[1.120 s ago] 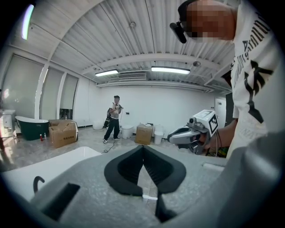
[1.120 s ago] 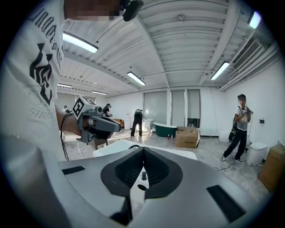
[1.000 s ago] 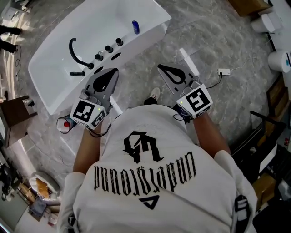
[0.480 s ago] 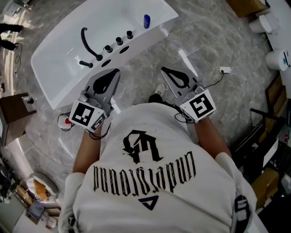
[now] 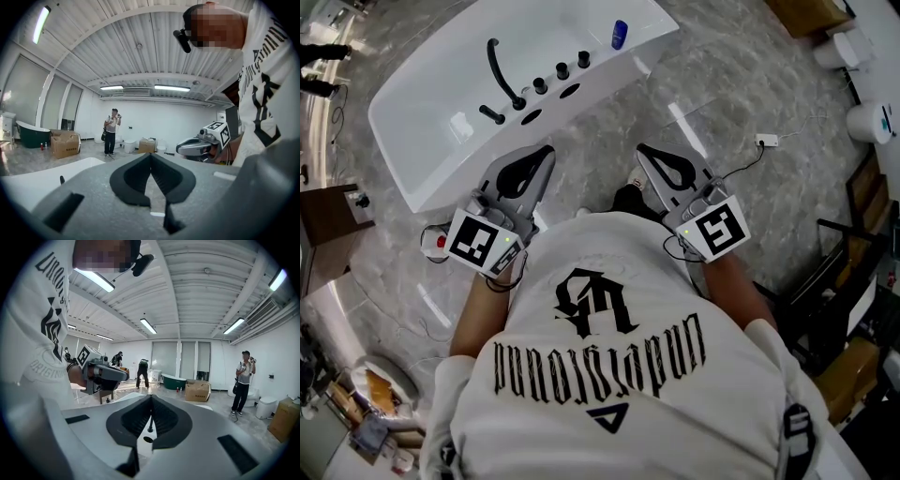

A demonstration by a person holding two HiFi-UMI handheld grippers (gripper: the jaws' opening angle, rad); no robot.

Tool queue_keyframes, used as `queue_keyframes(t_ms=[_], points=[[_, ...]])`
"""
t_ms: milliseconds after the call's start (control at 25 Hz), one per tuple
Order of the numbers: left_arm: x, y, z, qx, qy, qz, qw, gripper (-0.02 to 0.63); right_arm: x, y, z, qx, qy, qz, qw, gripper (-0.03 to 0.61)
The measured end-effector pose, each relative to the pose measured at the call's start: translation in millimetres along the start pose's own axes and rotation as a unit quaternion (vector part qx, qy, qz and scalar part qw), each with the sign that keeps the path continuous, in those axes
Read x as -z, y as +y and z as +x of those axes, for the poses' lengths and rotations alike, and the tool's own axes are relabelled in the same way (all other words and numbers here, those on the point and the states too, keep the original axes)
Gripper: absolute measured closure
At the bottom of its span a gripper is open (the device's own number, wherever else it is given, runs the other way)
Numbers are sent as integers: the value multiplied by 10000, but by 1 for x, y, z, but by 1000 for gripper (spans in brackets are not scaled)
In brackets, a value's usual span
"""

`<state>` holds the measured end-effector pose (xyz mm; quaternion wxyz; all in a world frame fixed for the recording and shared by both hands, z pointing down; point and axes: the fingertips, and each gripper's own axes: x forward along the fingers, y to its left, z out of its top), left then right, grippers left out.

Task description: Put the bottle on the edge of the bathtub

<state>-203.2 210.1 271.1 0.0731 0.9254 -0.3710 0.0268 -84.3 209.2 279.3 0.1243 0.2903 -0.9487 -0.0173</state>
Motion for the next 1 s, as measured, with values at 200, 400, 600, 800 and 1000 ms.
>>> queue_keyframes(t_ms=[200, 400, 600, 800, 1000], points=[[1, -9, -19, 89, -47, 22, 9999, 598, -2, 24, -6, 101, 4, 14, 9999, 565], [-1, -23, -26, 221, -68, 38, 9997, 598, -5, 37, -19, 204, 0, 14, 9998, 565], [1, -35, -29, 338, -78, 44, 9994, 598, -5, 44, -30, 284, 26, 26, 9996, 565], [2, -44, -32, 364, -95, 17, 9993, 598, -4, 51, -38, 321, 20, 50, 9995, 565], [3, -55, -35, 398, -87, 23, 9992, 598, -5, 56, -46, 342, -9, 42, 9994, 565]])
